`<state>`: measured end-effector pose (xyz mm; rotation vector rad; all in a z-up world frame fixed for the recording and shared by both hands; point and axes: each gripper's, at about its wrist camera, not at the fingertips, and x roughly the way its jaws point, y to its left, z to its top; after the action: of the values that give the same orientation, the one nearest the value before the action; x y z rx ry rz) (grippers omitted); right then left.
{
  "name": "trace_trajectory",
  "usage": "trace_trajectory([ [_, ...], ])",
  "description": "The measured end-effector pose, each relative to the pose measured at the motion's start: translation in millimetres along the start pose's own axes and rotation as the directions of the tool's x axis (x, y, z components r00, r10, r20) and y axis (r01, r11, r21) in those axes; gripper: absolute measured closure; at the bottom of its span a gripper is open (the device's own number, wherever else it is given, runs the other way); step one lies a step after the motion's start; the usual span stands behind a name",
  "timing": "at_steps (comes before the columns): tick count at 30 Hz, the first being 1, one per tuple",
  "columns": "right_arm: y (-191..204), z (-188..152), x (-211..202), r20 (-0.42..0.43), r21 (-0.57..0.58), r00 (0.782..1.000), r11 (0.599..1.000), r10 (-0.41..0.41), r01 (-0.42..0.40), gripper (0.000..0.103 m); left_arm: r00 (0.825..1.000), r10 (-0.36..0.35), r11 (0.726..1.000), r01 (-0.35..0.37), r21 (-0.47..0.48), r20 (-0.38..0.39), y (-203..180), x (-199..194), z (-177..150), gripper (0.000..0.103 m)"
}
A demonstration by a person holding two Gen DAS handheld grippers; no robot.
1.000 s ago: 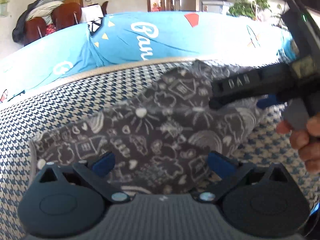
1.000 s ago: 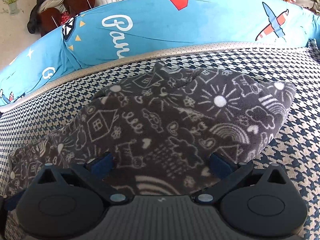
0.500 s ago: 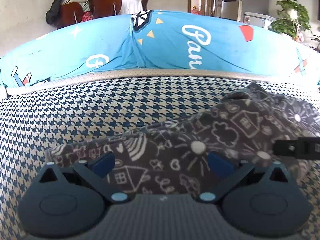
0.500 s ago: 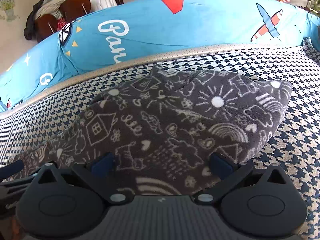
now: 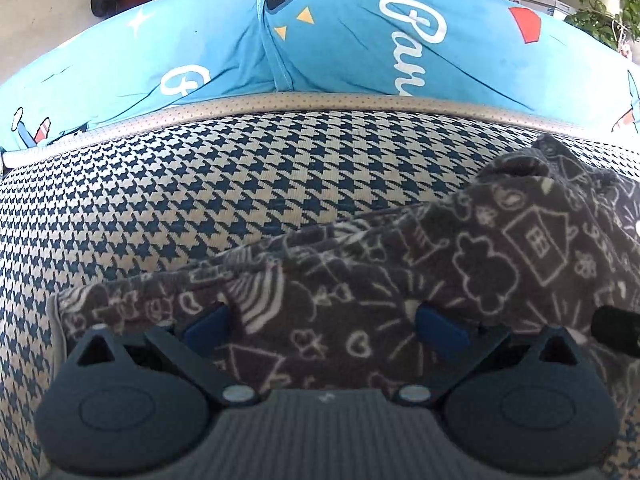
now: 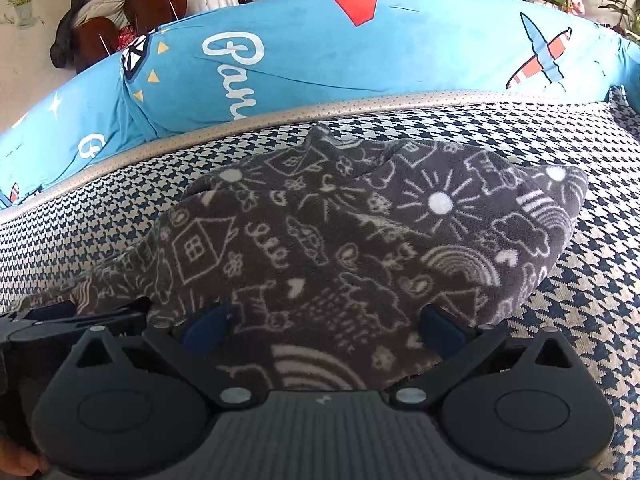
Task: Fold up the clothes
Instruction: 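Press the right gripper along the grey doodle jacket bundle to flatten it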
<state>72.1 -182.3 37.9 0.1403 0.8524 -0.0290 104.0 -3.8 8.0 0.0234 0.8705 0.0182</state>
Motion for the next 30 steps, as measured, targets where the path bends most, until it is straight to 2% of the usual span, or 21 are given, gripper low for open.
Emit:
trace_trajectory([
  [9,1.7,0.9,4.9,-0.003,-0.002,1.000,1.000,-0.003,0.003,0.000,1.000,0.018,0.999,-0.018,-0.037,-0.023,2.6,10.2,11.7,0.000],
  [15,1.5,0.1,6.7,0.001,-0.001,1.000,1.000,0.000,0.000,0.000,0.999,0.009,0.998,-0.011,-0.059,-0.034,9.2,3.9,13.6,0.000],
  [22,1.5,0.6,7.7,-0.003,0.000,1.000,1.000,0.004,-0.004,0.000,0.998,0.045,0.998,-0.047,-0.044,-0.044,11.0,-22.0,-0.5,0.000],
  [30,3.8,1.6,9.6,-0.007,0.006,1.000,1.000,-0.010,0.010,0.000,0.998,0.038,0.999,-0.039,-0.020,-0.046,10.4,-52.2,-27.3,0.000],
])
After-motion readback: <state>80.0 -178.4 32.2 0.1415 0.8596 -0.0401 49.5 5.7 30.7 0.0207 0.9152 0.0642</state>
